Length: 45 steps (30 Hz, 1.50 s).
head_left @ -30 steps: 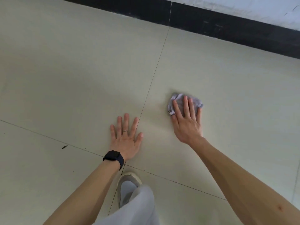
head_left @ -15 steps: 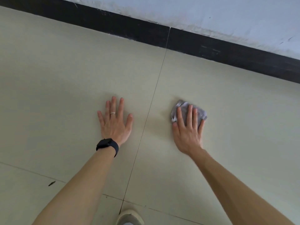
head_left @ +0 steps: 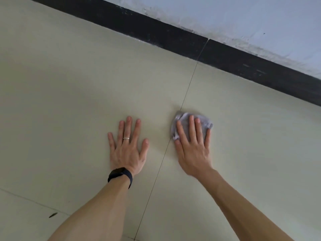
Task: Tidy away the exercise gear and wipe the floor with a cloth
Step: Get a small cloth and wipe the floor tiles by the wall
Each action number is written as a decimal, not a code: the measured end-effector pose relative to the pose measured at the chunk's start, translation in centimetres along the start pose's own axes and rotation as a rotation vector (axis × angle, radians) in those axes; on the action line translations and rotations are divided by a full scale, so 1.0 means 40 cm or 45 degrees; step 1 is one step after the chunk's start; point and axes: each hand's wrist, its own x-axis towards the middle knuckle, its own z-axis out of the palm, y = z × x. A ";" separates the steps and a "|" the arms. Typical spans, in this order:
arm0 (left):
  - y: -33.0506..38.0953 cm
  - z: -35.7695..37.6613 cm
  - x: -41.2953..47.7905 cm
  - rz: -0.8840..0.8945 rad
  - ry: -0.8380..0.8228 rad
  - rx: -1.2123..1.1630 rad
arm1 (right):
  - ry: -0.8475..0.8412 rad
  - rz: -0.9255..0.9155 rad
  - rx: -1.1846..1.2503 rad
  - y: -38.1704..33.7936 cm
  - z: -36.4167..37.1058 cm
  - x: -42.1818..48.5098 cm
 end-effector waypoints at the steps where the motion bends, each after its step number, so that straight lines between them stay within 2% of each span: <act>1: 0.000 -0.002 0.002 -0.011 -0.005 -0.009 | -0.049 -0.208 -0.037 -0.024 0.014 -0.077; 3: 0.000 -0.004 0.004 -0.026 -0.017 -0.011 | -0.151 -0.641 -0.085 -0.017 0.014 -0.196; 5: -0.001 -0.001 0.004 -0.011 -0.003 0.001 | -0.211 -0.854 -0.146 0.053 -0.006 -0.154; 7: -0.004 0.002 0.002 0.006 0.026 0.018 | -0.152 -0.674 -0.171 0.115 -0.038 -0.004; 10: -0.007 0.008 0.002 0.017 0.058 0.042 | -0.028 -0.048 -0.029 0.174 -0.104 0.269; 11: -0.008 0.009 0.002 0.022 0.071 0.048 | -0.003 0.090 0.015 0.179 -0.122 0.340; 14: -0.008 0.008 0.005 0.031 0.082 0.054 | 0.063 0.258 0.065 0.129 -0.110 0.391; 16: -0.007 0.002 0.005 0.028 0.070 0.053 | 0.102 0.129 -0.018 0.069 -0.079 0.294; 19: -0.004 -0.001 0.003 0.020 0.063 0.044 | -0.090 -0.400 -0.163 0.024 -0.043 0.084; 21: -0.005 0.001 0.002 0.021 0.068 0.027 | -0.147 -0.669 -0.179 0.068 -0.057 0.096; 22: -0.006 0.002 0.001 0.023 0.074 0.020 | -0.141 -0.709 -0.223 0.092 -0.063 0.140; 24: -0.007 0.005 0.001 0.024 0.090 0.012 | -0.046 -0.569 -0.271 0.111 -0.083 0.268; 27: -0.007 0.007 -0.001 0.028 0.115 0.008 | 0.030 0.030 -0.013 0.061 -0.108 0.428; 28: -0.007 0.006 0.000 0.033 0.112 0.013 | -0.005 0.128 0.061 0.023 -0.106 0.422; 29: -0.008 0.006 0.002 0.037 0.103 0.011 | -0.003 0.120 0.084 -0.015 -0.092 0.381; 32: -0.008 0.003 0.001 0.026 0.088 -0.011 | -0.050 -0.238 -0.030 -0.099 -0.015 0.114; 35: -0.002 0.000 0.006 0.024 0.077 -0.012 | -0.113 -0.432 -0.074 -0.107 0.039 -0.170; 38: -0.004 -0.005 0.001 0.011 0.049 -0.032 | -0.159 -0.621 -0.102 -0.044 0.024 -0.136; 40: -0.003 -0.010 -0.002 0.000 0.022 -0.052 | -0.096 -0.558 -0.141 -0.013 0.003 -0.026; 42: -0.004 -0.025 0.001 0.019 -0.034 -0.132 | -0.066 -0.272 -0.096 -0.010 -0.011 0.069; 44: -0.027 -0.058 -0.008 0.031 -0.107 -0.380 | -0.070 -0.092 -0.008 -0.047 0.003 0.045; 45: -0.051 -0.068 -0.028 0.004 -0.105 -0.466 | -0.060 -0.110 0.003 -0.077 0.021 -0.012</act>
